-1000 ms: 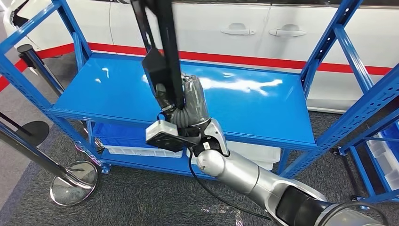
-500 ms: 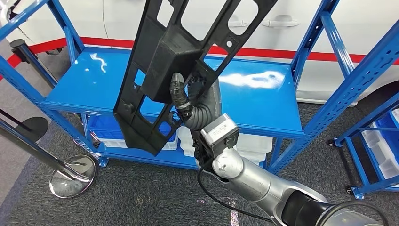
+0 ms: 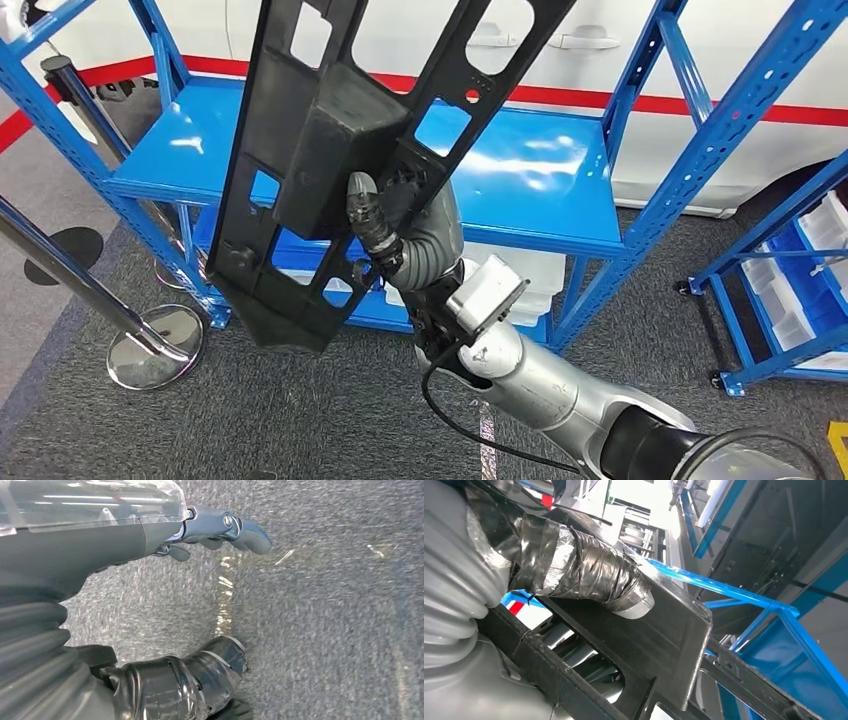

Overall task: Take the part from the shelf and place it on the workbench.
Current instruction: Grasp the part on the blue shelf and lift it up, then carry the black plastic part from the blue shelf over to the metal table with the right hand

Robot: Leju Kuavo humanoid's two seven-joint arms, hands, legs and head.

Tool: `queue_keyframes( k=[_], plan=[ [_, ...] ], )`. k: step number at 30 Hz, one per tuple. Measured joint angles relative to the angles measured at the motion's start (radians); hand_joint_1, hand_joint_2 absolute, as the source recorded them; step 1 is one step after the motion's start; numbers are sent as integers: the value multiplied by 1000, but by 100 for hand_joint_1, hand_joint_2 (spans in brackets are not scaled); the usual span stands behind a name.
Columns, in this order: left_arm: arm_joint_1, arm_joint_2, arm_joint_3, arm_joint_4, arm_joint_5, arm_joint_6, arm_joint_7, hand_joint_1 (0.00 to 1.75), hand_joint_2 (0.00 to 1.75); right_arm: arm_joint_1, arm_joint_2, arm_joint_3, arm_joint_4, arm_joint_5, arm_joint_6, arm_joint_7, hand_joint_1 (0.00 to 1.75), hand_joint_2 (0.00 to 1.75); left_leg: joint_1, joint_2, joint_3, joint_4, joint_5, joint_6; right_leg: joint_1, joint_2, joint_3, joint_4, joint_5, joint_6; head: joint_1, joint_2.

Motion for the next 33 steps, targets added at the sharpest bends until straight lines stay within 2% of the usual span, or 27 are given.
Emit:
queue_keyframes(
  k=[1,2,4,5,6,7,9,10,11,12,13,15,16,17,18,20,21,22,24,25,26,27,28,30,31,32,33],
  plan=[
    [-1,0,0,0,0,-2,1,0,175,-1,0,0,0,-3,4,-1,175,175,-1,-1,-8,6,7,-6,2,1,32,-49,-7,-5,0,0],
    [-2,0,0,0,1,-6,-1,0,175,-2,0,0,0,-5,9,-1,175,175,-3,-2,-14,9,13,-11,5,2,46,-75,-16,-10,0,0],
    [-2,1,0,0,6,-24,-19,0,175,-5,0,0,1,-9,23,-4,175,175,-2,-5,-22,6,26,-22,7,0,37,-85,-7,-24,1,0],
    [-1,1,0,0,8,-33,-33,0,175,-7,0,0,1,-8,32,-4,175,175,-1,-7,-29,9,22,-28,6,-3,31,-87,-1,-32,1,0],
    [0,1,0,0,9,-39,-47,0,175,-8,-1,0,2,-7,42,-5,175,175,2,-8,-39,27,1,-34,4,-7,24,-89,8,-40,1,0],
    [-1,1,0,0,7,-40,-57,0,175,-9,-1,0,2,-4,50,-6,175,175,4,-8,-56,63,-35,-40,1,-12,14,-91,17,-47,0,0],
    [-4,1,0,0,-1,-33,-66,0,175,-11,-1,0,2,6,62,-9,175,175,8,-7,-94,184,-125,-50,1,-21,-7,-91,35,-53,-1,0],
    [-5,1,0,0,-4,-28,-65,0,175,-11,-1,1,2,10,65,-9,175,175,10,-7,-107,242,-151,-54,2,-27,-18,-91,43,-53,-1,0],
    [-6,1,0,0,-6,-23,-62,0,175,-11,-2,1,2,14,68,-10,175,175,10,-7,-107,277,-156,-55,3,-34,-29,-91,50,-53,-1,0],
    [-6,1,0,0,-6,-19,-59,0,175,-11,-2,1,2,17,69,-10,175,175,10,-6,-89,277,-142,-55,4,-41,-39,-90,57,-52,-1,0],
    [-6,2,0,0,-6,-17,-55,0,175,-11,-2,1,2,21,70,-10,175,175,10,-1,-51,239,-118,-54,4,-48,-46,-89,62,-50,-1,0],
    [-10,2,0,0,-7,-16,-50,0,175,-11,-3,1,0,26,72,-10,175,175,4,40,57,98,-94,-46,6,-65,-51,-88,70,-44,-1,0],
    [-14,2,0,0,-8,-16,-49,0,175,-12,-3,1,-2,27,73,-11,175,175,-2,59,95,42,-94,-39,8,-75,-50,-88,73,-40,0,0],
    [-18,2,0,0,-8,-16,-48,0,175,-14,-4,1,-4,27,74,-11,175,175,-7,72,115,6,-99,-32,9,-87,-48,-89,76,-35,0,0],
    [-20,2,0,0,-8,-18,-47,0,175,-15,-4,1,-5,27,75,-12,175,175,-12,70,117,-6,-101,-24,10,-98,-46,-91,79,-30,1,0],
    [-18,2,0,0,-8,-27,-44,0,175,-17,-5,1,-6,28,79,-13,175,175,-10,46,114,-20,-89,-8,8,-112,-40,-97,81,-18,1,0],
    [-16,2,0,0,-9,-32,-42,0,175,-18,-5,1,-6,29,81,-14,175,175,-7,35,117,-29,-80,-1,7,-101,-44,-88,70,-12,1,0],
    [-15,2,0,0,-10,-36,-40,0,175,-19,-5,1,-7,30,82,-16,175,175,-4,25,119,-37,-70,6,7,-79,-58,-56,45,-7,2,0],
    [-14,0,0,0,-13,-39,-36,0,175,-20,-6,1,-8,31,84,-18,175,175,-3,4,111,-41,-57,14,7,-27,-109,66,-26,-4,2,0],
    [-14,-2,0,0,-14,-39,-34,0,175,-19,-6,2,-9,30,86,-20,175,175,-3,-8,104,-39,-53,16,7,-12,-135,129,-53,-4,3,0],
    [-13,-2,0,0,-15,-39,-31,0,175,-18,-7,3,-9,28,89,-22,175,175,-4,-21,99,-36,-51,16,7,-6,-149,165,-61,-4,2,0],
    [-12,-3,0,0,-15,-39,-28,0,175,-17,-7,4,-9,24,94,-25,175,175,-4,-35,95,-33,-49,16,7,-4,-144,165,-49,-5,2,0],
    [-11,-3,0,0,-15,-40,-26,0,175,-16,-7,6,-9,17,101,-30,175,175,-4,-50,92,-28,-49,14,7,1,-121,124,-21,-6,2,0],
    [-11,-4,0,0,-16,-38,-25,0,175,-16,-7,8,-9,-2,116,-44,175,175,-4,-77,83,-14,-53,9,3,38,-52,-7,36,-12,2,0],
    [-12,-4,0,0,-17,-34,-25,0,175,-16,-7,9,-10,-10,123,-51,175,175,-3,-89,76,-6,-54,4,1,58,-28,-56,48,-13,2,0],
    [-12,-5,0,0,-18,-28,-25,0,175,-14,-7,10,-10,-16,129,-56,175,175,-2,-99,68,0,-54,-1,2,73,-16,-82,48,-15,2,0],
    [-12,-5,0,0,-20,-22,-25,0,175,-11,-6,11,-11,-20,133,-60,175,175,0,-110,61,3,-52,-7,3,74,-13,-90,43,-16,1,0]
  ],
)
